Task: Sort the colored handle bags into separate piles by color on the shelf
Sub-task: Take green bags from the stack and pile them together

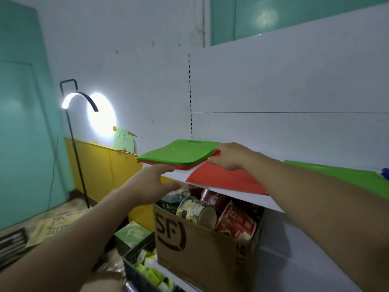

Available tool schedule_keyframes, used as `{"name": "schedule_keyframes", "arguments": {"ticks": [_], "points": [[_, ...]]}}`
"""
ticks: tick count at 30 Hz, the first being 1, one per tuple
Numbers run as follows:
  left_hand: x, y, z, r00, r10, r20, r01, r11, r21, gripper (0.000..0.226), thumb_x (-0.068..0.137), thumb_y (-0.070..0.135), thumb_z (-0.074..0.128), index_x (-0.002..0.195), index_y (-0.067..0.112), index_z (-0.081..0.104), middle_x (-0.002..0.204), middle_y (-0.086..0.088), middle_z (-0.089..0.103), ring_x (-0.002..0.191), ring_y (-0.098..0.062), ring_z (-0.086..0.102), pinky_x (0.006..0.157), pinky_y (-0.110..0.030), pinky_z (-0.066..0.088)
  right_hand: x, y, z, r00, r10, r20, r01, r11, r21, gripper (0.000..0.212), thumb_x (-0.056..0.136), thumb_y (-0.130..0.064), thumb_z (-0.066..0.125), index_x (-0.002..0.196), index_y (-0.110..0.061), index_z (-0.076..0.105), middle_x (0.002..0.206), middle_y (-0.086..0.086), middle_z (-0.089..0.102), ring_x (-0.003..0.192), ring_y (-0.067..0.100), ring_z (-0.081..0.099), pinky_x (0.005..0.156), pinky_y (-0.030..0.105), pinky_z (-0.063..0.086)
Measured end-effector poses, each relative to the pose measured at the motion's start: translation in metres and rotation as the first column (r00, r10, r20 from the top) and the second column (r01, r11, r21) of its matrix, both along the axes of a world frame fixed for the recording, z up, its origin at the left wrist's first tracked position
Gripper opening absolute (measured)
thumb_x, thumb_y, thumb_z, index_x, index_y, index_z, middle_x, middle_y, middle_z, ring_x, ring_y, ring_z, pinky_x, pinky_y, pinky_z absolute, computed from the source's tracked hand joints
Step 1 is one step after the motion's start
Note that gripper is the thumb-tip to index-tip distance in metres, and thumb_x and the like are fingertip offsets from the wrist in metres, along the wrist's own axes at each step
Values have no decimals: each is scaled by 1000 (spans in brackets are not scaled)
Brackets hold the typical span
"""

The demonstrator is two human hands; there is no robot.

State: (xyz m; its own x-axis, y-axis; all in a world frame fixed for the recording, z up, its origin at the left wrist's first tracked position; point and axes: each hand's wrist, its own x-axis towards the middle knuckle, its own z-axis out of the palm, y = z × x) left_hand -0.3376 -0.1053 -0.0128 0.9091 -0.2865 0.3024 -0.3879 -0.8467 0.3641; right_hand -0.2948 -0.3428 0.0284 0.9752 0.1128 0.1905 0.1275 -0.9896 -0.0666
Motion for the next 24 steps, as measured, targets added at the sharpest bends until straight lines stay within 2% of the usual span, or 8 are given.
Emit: {"name": "schedule_keyframes", "arguments": {"ticks": [4, 8, 16, 24], "points": [[33, 18, -3, 1000, 17, 15, -17, 1000, 9, 64, 85, 57, 56, 140, 27, 42, 147, 6, 40, 134, -14, 36, 108, -34, 31, 45, 23, -3, 1000, 7, -22, -8, 998, -62, 65, 95, -54, 41, 147, -15, 33, 152, 11, 32, 137, 28, 34, 110, 37, 31], [72, 32, -3, 999, 23, 33, -23, 1000, 8, 62, 86, 53, 57, 140, 25, 42, 147, 5, 41, 134, -14, 37, 108, -33, 30, 100, 35, -7, 999, -12, -31, 9, 996, -94, 67, 94, -56, 42, 146, -15, 34, 151, 11, 35, 136, 29, 36, 110, 38, 33], [169, 53, 5, 999, 49, 6, -49, 999, -13, 64, 84, 53, 59, 140, 26, 43, 149, 6, 37, 136, -15, 35, 109, -33, 29, 206, 34, -9, 996, -82, -31, 80, 996, -35, 66, 91, -58, 46, 140, -15, 42, 144, 11, 45, 128, 29, 44, 103, 35, 38], [243, 60, 0, 1000, 11, -22, -12, 1000, -23, 60, 85, 55, 56, 136, 25, 47, 146, 2, 42, 133, -18, 38, 108, -35, 30, 254, 28, -21, 984, -165, -71, 160, 984, -78, 73, 93, -58, 43, 148, -12, 29, 151, 14, 34, 135, 30, 36, 107, 35, 33]]}}
